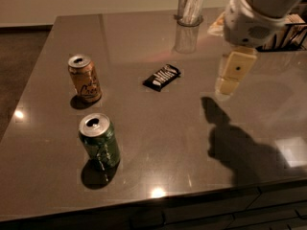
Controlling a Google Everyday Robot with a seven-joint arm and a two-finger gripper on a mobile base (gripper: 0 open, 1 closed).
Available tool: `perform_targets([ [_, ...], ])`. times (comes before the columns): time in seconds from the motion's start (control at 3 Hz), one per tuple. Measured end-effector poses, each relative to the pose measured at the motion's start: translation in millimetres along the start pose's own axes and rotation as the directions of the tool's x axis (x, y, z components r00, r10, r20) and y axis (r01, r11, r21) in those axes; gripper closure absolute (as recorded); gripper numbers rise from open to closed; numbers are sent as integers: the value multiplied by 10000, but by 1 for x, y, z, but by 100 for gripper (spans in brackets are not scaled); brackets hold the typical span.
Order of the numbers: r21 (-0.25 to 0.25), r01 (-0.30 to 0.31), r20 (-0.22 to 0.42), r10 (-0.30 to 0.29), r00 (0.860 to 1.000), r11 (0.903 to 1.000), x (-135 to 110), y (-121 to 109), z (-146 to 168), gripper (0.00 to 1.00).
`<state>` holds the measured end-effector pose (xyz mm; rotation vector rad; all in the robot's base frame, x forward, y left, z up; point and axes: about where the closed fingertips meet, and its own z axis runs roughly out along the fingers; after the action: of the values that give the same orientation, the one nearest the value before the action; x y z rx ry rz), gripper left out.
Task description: Pick rxbar chocolate
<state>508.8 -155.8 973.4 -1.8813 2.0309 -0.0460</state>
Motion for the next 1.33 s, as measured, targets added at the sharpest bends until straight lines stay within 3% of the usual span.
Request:
perform_targets([
  [0.33,-340,718,602,-697,9957,9968,-27,-30,31,0],
  [0.67,-860,1525,982,-1440,9847,9845,-52,-55,69,0],
  [1.33,-1960,2864,1128,-2686,9566,9378,-88,-79,144,0],
])
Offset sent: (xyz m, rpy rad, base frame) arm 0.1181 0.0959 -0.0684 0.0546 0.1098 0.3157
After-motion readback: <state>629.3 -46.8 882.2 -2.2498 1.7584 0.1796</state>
